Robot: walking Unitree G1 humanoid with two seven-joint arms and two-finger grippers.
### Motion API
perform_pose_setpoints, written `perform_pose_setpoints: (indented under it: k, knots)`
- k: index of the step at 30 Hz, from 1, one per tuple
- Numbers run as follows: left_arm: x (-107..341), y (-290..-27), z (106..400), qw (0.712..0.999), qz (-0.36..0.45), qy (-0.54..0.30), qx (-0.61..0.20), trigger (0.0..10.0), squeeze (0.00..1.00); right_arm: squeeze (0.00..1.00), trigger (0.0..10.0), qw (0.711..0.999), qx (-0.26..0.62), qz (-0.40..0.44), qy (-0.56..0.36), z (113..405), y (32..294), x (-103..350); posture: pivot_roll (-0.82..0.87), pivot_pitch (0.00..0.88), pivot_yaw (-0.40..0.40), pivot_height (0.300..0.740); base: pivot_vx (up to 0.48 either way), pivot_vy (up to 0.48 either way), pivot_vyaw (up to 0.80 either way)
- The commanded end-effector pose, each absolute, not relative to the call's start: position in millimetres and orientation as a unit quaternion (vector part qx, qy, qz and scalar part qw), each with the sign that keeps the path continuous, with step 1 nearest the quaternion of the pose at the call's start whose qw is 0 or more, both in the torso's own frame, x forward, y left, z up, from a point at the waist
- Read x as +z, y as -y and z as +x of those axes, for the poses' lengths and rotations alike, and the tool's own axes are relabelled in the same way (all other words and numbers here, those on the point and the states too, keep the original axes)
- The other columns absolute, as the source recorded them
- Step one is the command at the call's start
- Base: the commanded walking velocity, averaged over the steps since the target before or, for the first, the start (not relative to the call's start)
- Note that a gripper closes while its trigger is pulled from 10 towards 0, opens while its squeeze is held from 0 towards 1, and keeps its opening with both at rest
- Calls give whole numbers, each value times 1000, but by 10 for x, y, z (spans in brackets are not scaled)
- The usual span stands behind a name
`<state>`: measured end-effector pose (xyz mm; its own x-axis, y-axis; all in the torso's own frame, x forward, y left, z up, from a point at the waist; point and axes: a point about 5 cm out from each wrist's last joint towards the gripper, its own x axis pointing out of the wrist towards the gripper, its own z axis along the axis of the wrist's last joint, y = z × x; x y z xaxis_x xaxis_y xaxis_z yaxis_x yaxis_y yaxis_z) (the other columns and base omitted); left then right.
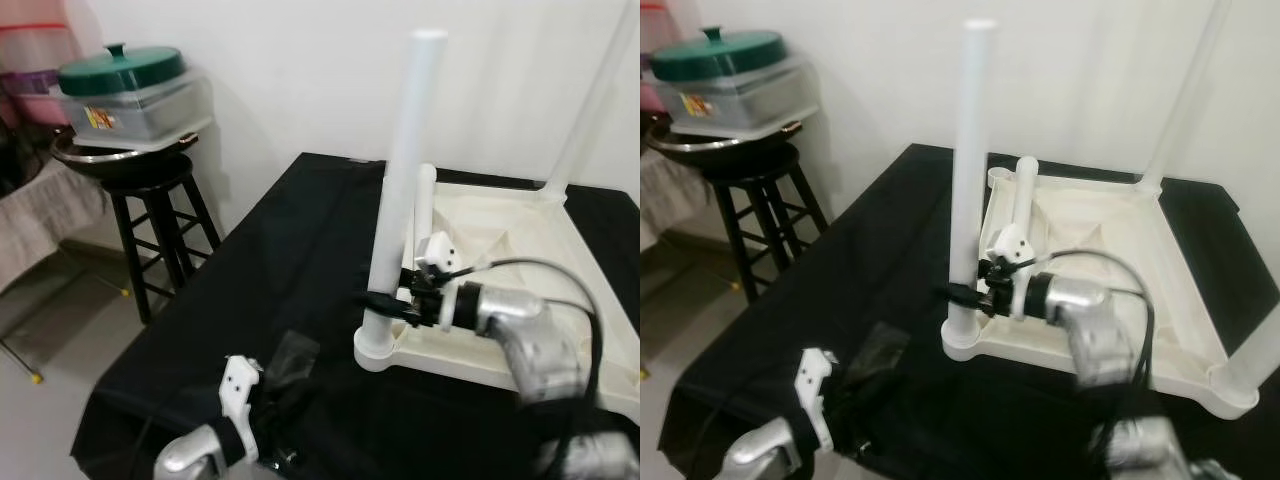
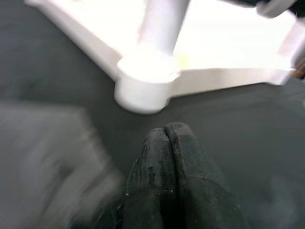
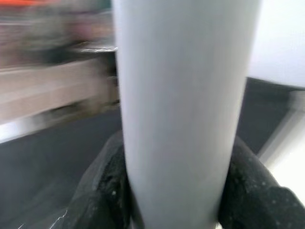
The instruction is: Building children table
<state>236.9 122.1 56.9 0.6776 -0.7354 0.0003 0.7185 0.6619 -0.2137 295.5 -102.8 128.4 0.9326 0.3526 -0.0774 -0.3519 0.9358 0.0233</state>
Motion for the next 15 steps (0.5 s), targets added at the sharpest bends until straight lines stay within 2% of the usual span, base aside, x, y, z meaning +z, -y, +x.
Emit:
perform_pose_setpoints:
  k: [1,2,3,7,8,9,10,13,14,15]
  knots:
    - [580,-1252,2369,912,-100,-44,-396,10000,0,0,0,974,115,-7,-193,2761,1171,718,19,0,20,740,0,0,0]
    - [582,-1257,2376,912,-100,-44,-395,10000,0,0,0,969,116,32,-214,2644,967,657,19,0,20,740,0,0,0]
    - [582,-1251,2380,912,-97,-45,-397,10000,0,0,0,963,155,31,-220,2627,829,639,-3,0,43,740,0,0,0]
    - [581,-1252,2378,909,-97,-48,-402,10000,0,0,0,966,155,-7,-206,2767,908,717,-6,0,46,740,0,0,0]
    - [583,-1253,2376,909,-99,-48,-402,10000,0,0,3961,968,148,-20,-200,2831,965,759,-4,0,42,740,0,0,0]
    - [583,-1253,2376,909,-99,-48,-402,10000,0,0,3961,968,148,-20,-200,2831,965,759,-4,0,42,740,0,0,0]
    - [586,-1250,2376,910,-99,-46,-401,10000,0,0,10000,967,156,-17,-200,2880,988,792,-3,0,40,740,0,0,0]
    - [589,-1246,2376,910,-99,-45,-400,10000,0,0,10000,966,161,-14,-202,2892,989,811,0,0,36,740,0,0,0]
    - [592,-1242,2378,911,-99,-44,-398,10000,0,1000,10000,965,174,-7,-197,2922,1000,855,4,0,31,740,0,0,0]
    - [595,-1237,2380,911,-99,-43,-397,10000,0,1000,10000,963,200,9,-182,2952,979,959,7,0,27,740,0,0,0]
